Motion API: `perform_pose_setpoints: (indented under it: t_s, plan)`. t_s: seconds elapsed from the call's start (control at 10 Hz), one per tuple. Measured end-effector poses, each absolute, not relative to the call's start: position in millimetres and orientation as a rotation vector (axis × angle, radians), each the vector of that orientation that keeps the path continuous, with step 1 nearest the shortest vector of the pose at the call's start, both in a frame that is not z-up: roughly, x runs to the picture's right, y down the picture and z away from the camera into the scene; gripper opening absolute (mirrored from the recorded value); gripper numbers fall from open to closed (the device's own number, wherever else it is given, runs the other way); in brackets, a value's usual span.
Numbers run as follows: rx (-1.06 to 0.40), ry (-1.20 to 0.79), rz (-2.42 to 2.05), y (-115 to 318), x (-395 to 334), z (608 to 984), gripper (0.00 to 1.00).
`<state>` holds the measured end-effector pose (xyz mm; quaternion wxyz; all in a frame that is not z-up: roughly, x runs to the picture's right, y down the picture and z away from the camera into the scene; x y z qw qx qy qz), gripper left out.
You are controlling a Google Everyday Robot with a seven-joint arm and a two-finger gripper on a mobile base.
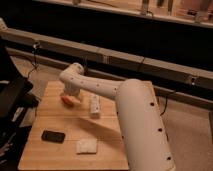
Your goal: Place the pepper in the ceramic bowl
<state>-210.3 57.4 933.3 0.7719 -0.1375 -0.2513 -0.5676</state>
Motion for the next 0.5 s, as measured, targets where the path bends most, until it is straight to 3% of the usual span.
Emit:
perform_pose_setpoints:
  t_s: [0.5]
  plan:
    - [-0.370,-0.539,-1.327,70.1,-225.0,958.2,0.80]
